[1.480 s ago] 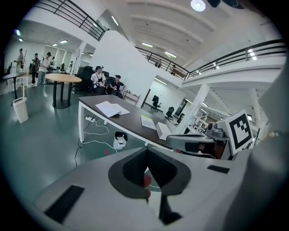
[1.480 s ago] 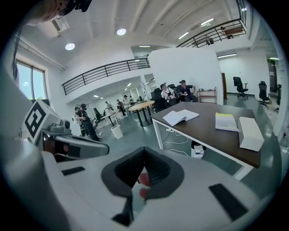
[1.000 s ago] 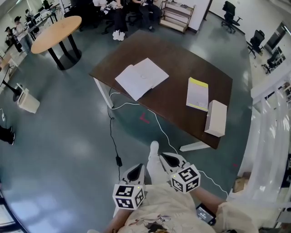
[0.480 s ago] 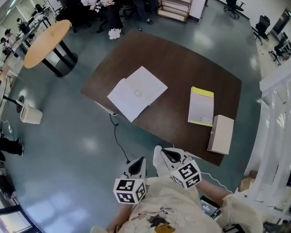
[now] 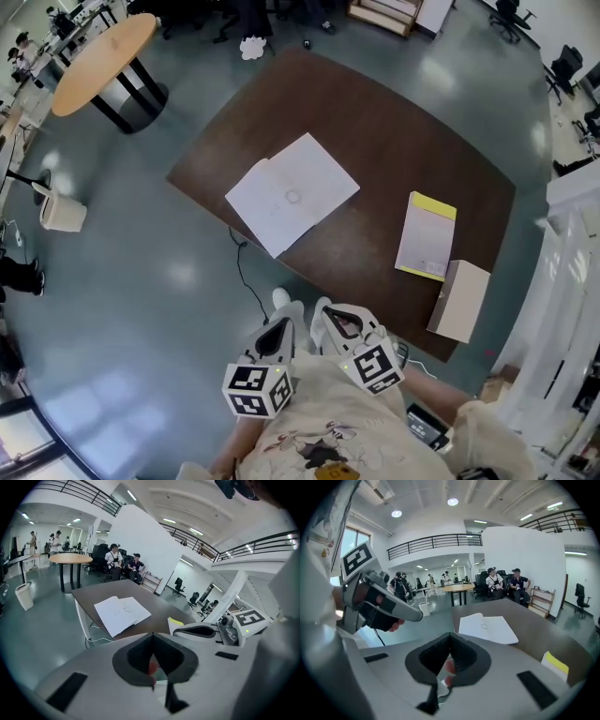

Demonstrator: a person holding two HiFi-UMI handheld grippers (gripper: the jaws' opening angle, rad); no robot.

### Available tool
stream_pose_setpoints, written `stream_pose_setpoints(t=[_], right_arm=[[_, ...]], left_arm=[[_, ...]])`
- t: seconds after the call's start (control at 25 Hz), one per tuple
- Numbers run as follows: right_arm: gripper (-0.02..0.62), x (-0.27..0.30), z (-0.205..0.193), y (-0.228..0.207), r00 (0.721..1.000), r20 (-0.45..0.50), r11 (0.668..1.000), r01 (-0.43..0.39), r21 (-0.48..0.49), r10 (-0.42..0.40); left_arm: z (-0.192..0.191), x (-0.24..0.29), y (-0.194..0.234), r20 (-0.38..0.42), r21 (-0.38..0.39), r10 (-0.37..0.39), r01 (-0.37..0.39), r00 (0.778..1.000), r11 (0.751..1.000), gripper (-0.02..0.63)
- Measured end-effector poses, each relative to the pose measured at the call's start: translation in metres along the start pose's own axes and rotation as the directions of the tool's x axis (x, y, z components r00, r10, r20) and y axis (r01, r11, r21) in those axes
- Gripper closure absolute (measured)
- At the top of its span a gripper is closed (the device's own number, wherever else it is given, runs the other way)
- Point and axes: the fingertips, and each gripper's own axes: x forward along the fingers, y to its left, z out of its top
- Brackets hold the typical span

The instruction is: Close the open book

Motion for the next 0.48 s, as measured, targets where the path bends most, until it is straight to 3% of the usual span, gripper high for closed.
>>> stream_pose_setpoints(t=[0.12, 0.28, 0.48], right_arm=[[0.595, 0.016, 0.007, -0.005, 1.0, -0.009, 0.999, 0.01, -0.05, -0.011], [0.595, 0.039, 0.018, -0.009, 0.999, -0.026, 0.999, 0.042, -0.034, -0.043], [0.595, 0.069, 0.028, -0.014, 0.994, -0.053, 0.993, 0.087, -0.084, -0.092]], left_arm=[[0.015, 0.011, 0.018, 0.0, -0.011, -0.01, 0.01, 1.0, 1.0, 0.6], [0.037, 0.017, 0.041, 0.008, 0.001, -0.033, 0.033, 0.999, 0.999, 0.6], [0.063, 0.024, 0.073, 0.028, -0.005, -0.06, 0.06, 0.998, 0.998, 0.6]])
